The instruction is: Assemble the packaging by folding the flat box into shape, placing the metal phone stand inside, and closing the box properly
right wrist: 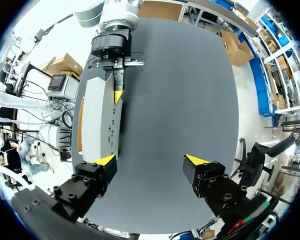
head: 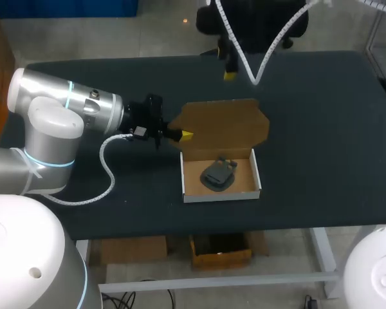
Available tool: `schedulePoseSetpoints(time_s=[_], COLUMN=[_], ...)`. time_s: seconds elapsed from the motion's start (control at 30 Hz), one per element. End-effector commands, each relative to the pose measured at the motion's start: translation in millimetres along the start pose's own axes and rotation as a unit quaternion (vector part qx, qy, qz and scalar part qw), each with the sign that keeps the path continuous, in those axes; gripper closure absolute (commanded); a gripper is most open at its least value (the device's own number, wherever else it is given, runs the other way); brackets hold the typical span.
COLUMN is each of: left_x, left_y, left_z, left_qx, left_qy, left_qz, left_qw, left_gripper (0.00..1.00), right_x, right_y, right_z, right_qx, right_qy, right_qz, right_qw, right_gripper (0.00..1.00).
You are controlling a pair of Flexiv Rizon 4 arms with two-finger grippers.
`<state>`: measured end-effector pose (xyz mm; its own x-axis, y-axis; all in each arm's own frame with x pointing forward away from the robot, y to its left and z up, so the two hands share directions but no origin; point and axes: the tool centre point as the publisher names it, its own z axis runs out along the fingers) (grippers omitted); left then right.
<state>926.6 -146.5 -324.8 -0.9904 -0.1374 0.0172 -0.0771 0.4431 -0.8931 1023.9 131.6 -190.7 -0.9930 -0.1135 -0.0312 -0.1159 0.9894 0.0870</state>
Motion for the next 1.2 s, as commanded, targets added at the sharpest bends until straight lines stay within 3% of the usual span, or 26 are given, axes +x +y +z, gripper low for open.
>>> schedulePoseSetpoints(time_s=[0.03,0.27,0.3,0.4,0.53,0.6,0.67,1.2], left_x=[-0.1,-0.1,-0.1,-0.1,-0.1,-0.1,-0.1,-0.1], left_y=[0.9,0.9,0.9,0.9,0.9,0.9,0.9,0.9], left_z=[2,2,2,2,2,2,2,2], left_qx=[0.001,0.001,0.001,0.001,0.001,0.001,0.001,0.001], left_qy=[-0.001,-0.001,-0.001,-0.001,-0.001,-0.001,-0.001,-0.001], left_qz=[0.000,0.000,0.000,0.000,0.000,0.000,0.000,0.000], left_qw=[1.000,1.000,1.000,1.000,1.000,1.000,1.000,1.000], left_gripper=[1.00,1.00,1.00,1.00,1.00,1.00,1.00,1.00], right_x=[2,8,9,11,13,15,17,44], right_y=[3,6,6,8,9,9,10,22], right_z=[4,9,9,10,12,14,16,25], right_qx=[0.012,0.027,0.028,0.030,0.032,0.033,0.034,0.041], right_qy=[-0.001,-0.003,-0.003,-0.005,-0.005,-0.003,-0.001,0.007], right_qz=[0.010,0.018,0.019,0.019,0.020,0.021,0.023,0.014], right_qw=[1.000,0.999,0.999,0.999,0.999,0.999,0.999,0.999], right_gripper=[0.09,0.13,0.18,0.47,0.42,0.42,0.50,0.46])
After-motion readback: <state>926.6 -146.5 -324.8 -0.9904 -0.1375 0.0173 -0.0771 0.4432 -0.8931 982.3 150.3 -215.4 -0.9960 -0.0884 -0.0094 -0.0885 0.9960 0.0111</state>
